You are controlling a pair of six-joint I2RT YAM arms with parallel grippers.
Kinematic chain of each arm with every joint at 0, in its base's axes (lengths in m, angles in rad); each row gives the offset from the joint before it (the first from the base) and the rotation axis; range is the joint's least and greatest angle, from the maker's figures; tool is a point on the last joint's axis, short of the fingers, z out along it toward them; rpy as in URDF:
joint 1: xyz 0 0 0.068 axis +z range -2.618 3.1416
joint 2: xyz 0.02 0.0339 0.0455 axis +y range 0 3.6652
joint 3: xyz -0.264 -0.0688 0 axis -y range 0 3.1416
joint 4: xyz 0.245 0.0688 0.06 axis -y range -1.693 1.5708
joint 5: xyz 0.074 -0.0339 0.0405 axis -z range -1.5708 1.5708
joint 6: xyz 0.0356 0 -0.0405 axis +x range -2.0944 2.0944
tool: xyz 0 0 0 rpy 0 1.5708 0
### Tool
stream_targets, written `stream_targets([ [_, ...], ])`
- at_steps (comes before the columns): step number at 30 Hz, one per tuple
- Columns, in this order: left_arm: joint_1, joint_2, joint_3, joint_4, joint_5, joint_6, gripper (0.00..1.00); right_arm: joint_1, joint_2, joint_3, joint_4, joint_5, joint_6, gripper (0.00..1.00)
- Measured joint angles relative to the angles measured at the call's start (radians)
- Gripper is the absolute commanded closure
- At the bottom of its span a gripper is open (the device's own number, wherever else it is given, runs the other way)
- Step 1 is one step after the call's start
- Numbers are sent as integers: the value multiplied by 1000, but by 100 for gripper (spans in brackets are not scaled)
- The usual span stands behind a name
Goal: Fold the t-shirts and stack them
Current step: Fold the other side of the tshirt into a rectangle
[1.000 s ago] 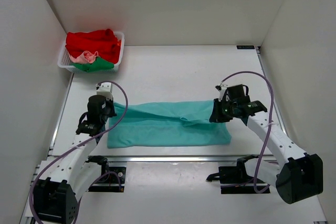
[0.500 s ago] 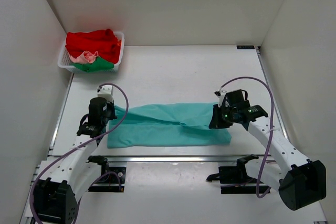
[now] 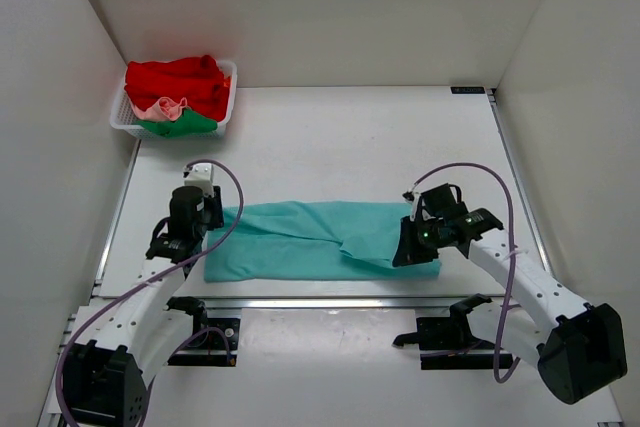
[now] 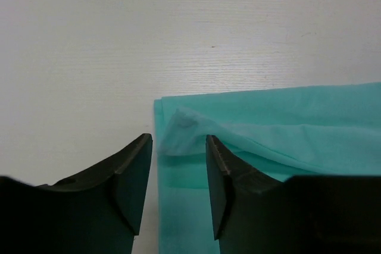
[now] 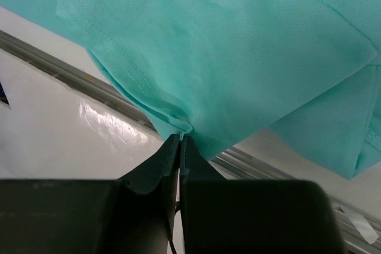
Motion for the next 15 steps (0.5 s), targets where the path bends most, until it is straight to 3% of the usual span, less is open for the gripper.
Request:
stream_targets([
  [1,2,0,2,-2,-8,-4,41,3,-1,-3,-3,-5,5,98],
  [2,4,2,6,-4,-15,-6,37,3,-1,-4,-9,-12,11,83],
  [4,9,8,25,-13,-31,-10,48,1,-4,-4,-18,-16,18,72],
  [6,13,21,61,-23,-48,-12,50,-10,-12,-2,-32,-12,22,67],
  [15,-51,161,232,-32,15,-12,61,-71,44,86,-16,58,25,64],
])
